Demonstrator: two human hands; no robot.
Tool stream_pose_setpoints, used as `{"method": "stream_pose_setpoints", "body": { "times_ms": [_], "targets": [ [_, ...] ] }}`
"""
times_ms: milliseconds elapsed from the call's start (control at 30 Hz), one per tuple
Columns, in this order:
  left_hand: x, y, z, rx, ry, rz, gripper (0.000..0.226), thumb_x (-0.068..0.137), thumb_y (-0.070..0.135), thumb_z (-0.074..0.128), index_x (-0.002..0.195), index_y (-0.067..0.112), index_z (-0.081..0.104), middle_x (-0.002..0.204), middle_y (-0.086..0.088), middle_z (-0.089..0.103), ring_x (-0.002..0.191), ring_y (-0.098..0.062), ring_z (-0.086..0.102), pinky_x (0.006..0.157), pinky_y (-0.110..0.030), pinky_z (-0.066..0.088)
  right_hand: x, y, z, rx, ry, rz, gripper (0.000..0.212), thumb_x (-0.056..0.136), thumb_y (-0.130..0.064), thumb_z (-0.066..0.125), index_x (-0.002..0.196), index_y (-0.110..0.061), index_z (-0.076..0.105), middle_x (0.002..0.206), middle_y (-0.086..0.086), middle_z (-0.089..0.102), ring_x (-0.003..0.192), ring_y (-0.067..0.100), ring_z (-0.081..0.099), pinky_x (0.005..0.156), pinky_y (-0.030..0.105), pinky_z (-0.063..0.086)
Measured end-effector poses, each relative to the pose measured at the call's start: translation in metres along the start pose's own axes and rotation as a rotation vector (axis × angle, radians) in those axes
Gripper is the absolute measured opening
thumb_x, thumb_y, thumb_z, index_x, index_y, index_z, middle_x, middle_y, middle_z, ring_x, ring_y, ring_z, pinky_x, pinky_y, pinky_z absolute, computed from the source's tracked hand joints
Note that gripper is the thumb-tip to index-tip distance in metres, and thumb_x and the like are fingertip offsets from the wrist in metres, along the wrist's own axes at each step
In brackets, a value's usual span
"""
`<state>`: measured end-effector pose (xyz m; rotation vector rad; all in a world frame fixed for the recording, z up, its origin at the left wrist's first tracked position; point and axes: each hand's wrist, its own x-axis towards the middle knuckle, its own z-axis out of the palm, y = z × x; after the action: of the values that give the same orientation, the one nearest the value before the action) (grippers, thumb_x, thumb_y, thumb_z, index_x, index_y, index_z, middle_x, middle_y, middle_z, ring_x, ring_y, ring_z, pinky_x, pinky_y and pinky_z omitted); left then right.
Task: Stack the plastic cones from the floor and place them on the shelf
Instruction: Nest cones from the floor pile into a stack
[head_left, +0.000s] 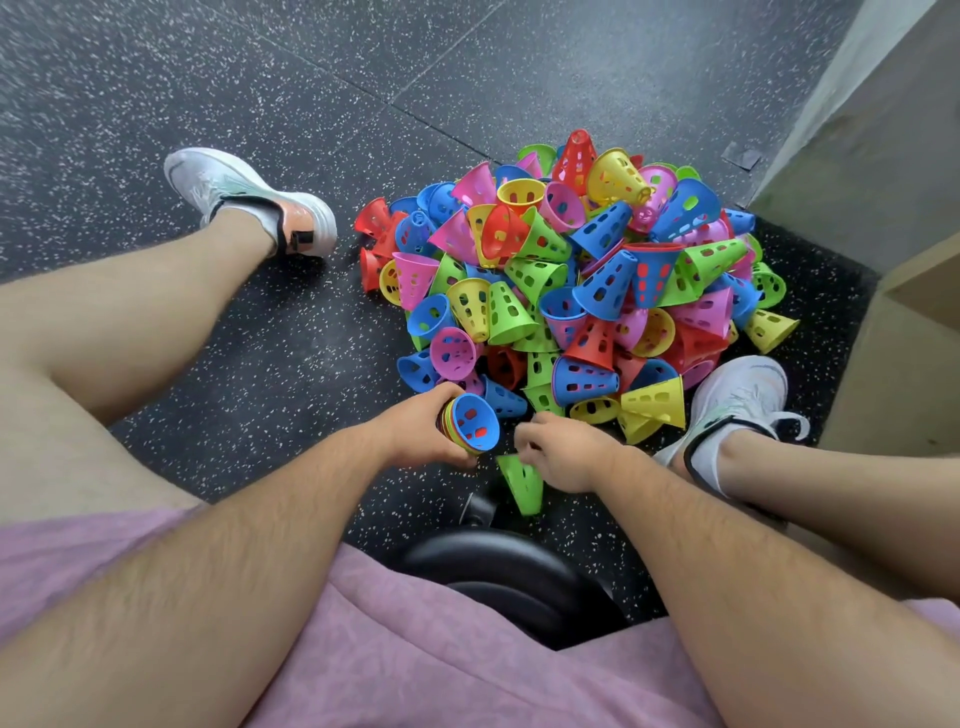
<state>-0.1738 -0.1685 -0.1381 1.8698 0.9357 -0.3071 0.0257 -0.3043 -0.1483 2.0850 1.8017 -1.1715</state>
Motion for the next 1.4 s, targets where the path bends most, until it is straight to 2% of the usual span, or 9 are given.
{"method": "stream_pose_setpoints", "body": {
  "times_ms": [233,367,533,767,1000,1133,1200,1300,1400],
  "targets": [
    [-0.004,0.011,-0.029,-0.231,0.181,-0.03,0.062,0.073,0.014,0.09,0.122,0.025,0.053,0.103,0.005,0.068,0.086,-0.008,0.065,0.066,-0.016,0.048,-0.008,-0.006,-0.022,0.149,0.776,-0.047,0.027,0.105,-0.033,0.036,0.102,-0.01,0.048,0.104,0.002,0.047,0.079,0.03,0.052,0.061,0.038,0.041],
    [-0.006,0.015,-0.034,-0.283,0.233,-0.009,0.063,0.073,0.012,0.091,0.122,0.024,0.054,0.104,0.006,0.068,0.085,-0.004,0.065,0.063,-0.008,0.045,0.001,-0.014,-0.044,0.327,0.972,-0.086,0.032,0.104,-0.035,0.033,0.103,-0.008,0.049,0.108,0.003,0.047,0.087,0.026,0.05,0.074,0.047,0.051],
    [-0.003,0.032,-0.033,-0.311,0.295,0.08,0.066,0.065,0.028,0.093,0.121,0.033,0.058,0.11,0.011,0.071,0.094,0.002,0.068,0.083,-0.018,0.051,0.012,-0.036,-0.063,0.282,0.834,-0.268,0.021,0.105,-0.025,0.045,0.106,-0.006,0.053,0.117,0.004,0.049,0.101,0.024,0.052,0.09,0.041,0.047],
    [0.006,0.045,-0.045,-0.358,0.372,0.142,0.061,0.064,0.021,0.087,0.113,0.044,0.059,0.11,0.01,0.073,0.102,-0.006,0.07,0.091,-0.029,0.055,0.014,-0.061,-0.06,0.403,0.766,-0.231,0.037,0.099,-0.05,0.042,0.115,-0.018,0.054,0.131,-0.006,0.05,0.127,0.011,0.047,0.105,0.03,0.04],
    [0.026,0.068,-0.061,-0.413,0.49,0.223,0.054,0.076,0.012,0.09,0.117,0.03,0.061,0.106,0.015,0.072,0.094,0.01,0.065,0.08,-0.006,0.045,0.022,-0.063,-0.104,0.457,0.899,-0.18,0.038,0.103,-0.043,0.038,0.124,-0.018,0.055,0.124,-0.006,0.057,0.118,0.011,0.051,0.101,0.032,0.041],
    [0.044,0.082,-0.074,-0.452,0.542,0.239,0.058,0.074,0.011,0.092,0.121,0.022,0.06,0.109,0.015,0.069,0.091,0.016,0.062,0.078,-0.001,0.041,0.038,-0.044,-0.16,0.319,0.92,-0.171,0.025,0.102,-0.019,0.044,0.121,-0.011,0.058,0.115,0.004,0.06,0.111,0.021,0.052,0.098,0.037,0.042],
    [0.053,0.084,-0.079,-0.493,0.578,0.229,0.062,0.074,0.009,0.092,0.124,0.022,0.058,0.109,0.015,0.066,0.089,0.021,0.059,0.077,0.001,0.04,0.053,-0.028,-0.183,0.087,0.859,-0.142,0.036,0.09,-0.003,0.05,0.124,-0.012,0.06,0.122,0.008,0.059,0.113,0.03,0.051,0.097,0.046,0.044],
    [0.065,0.078,-0.082,-0.535,0.632,0.211,0.065,0.072,0.013,0.094,0.124,0.027,0.057,0.111,0.014,0.067,0.091,0.019,0.06,0.079,-0.001,0.042,0.075,-0.011,-0.198,-0.255,0.713,-0.061,0.053,0.083,-0.009,0.055,0.134,-0.02,0.057,0.147,0.013,0.046,0.131,0.037,0.042,0.105,0.049,0.04],
    [0.071,0.07,-0.083,-0.546,0.667,0.182,0.063,0.071,0.018,0.096,0.116,0.035,0.056,0.111,0.013,0.067,0.093,0.015,0.062,0.082,-0.004,0.045,0.091,-0.01,-0.198,-0.382,0.651,-0.048,0.048,0.083,-0.02,0.061,0.131,-0.024,0.06,0.159,0.014,0.031,0.145,0.036,0.027,0.113,0.048,0.027]
  ]
}}
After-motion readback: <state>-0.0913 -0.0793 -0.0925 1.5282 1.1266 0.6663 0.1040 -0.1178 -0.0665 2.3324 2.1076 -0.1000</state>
